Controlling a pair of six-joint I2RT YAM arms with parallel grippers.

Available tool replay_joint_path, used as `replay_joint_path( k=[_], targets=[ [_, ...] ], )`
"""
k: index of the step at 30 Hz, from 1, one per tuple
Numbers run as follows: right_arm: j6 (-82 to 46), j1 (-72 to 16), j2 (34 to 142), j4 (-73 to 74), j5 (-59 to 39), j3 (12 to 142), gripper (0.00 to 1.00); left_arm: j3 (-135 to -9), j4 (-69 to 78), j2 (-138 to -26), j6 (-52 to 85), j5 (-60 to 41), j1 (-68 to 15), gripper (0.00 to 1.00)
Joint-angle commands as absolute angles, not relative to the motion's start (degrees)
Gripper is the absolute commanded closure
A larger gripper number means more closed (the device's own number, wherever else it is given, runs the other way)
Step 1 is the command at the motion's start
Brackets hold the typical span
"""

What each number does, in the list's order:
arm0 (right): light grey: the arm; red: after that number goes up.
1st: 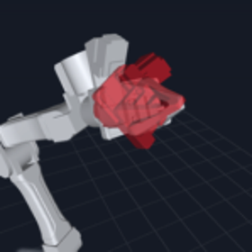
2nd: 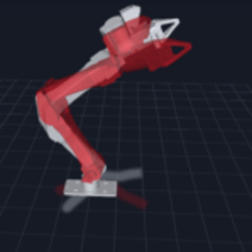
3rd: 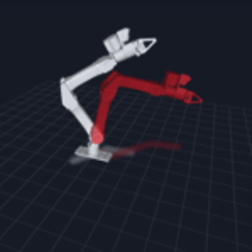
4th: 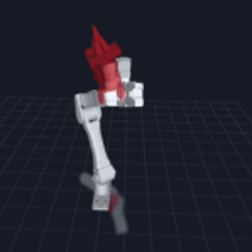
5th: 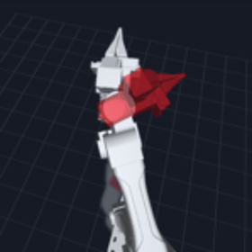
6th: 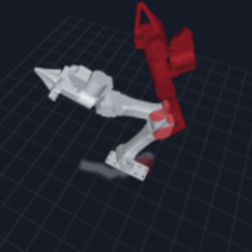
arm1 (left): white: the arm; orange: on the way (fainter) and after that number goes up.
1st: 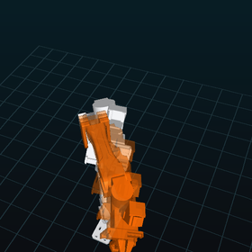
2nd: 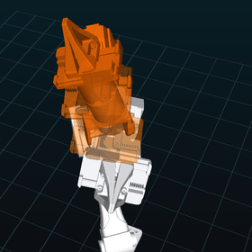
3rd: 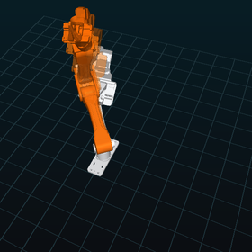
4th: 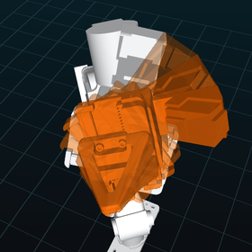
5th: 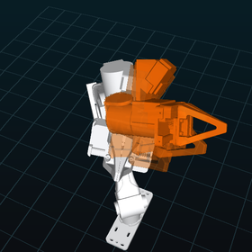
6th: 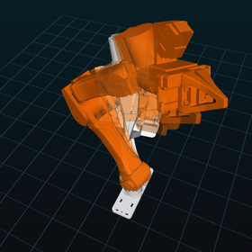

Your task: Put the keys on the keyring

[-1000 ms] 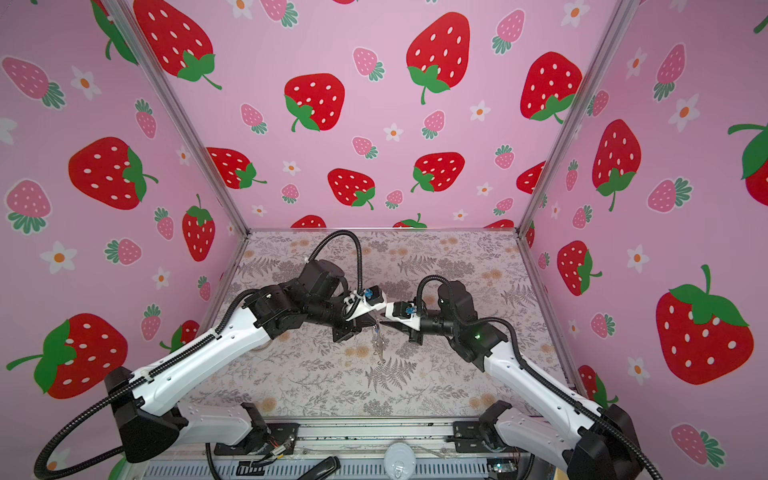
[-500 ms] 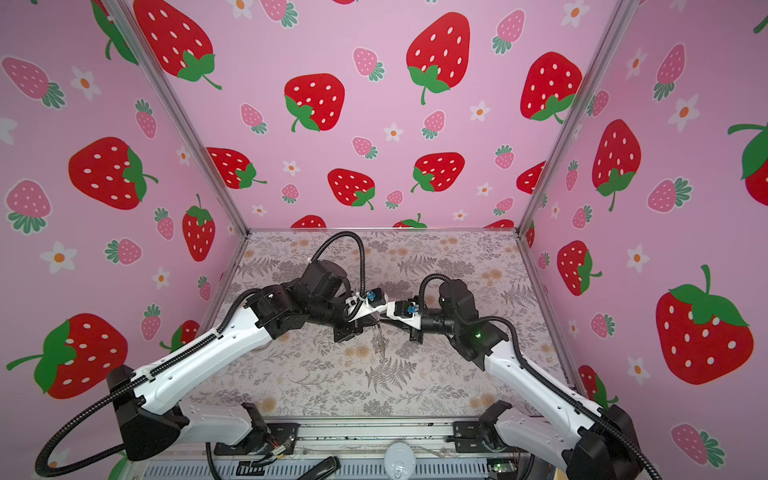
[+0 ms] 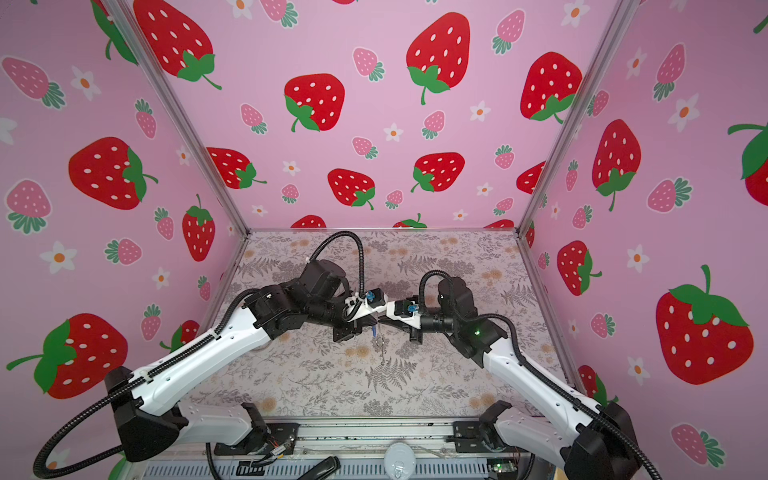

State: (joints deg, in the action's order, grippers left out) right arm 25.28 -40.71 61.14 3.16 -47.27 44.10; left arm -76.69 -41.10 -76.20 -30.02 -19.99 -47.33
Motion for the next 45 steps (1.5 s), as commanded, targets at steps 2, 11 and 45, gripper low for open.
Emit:
replay_joint_path(
  k=[2, 11, 45],
  targets=[
    [24.89, -41.12, 63.02, -1.13, -49.09, 44.91, 0.95, -78.57, -35.86, -74.6, -31.74, -23.56, -48.65, 1.0],
    [23.83, -40.55, 61.39, 1.36, -50.61, 43.8, 1.0, -74.92, -34.04, -72.75, -32.0, -18.75, -48.44, 0.76],
    [7.28, -39.16, 56.68, 26.21, -47.36, 36.66, 1.0, -53.52, -7.1, -64.86, -22.74, -6.28, -50.27, 0.48]
  ],
)
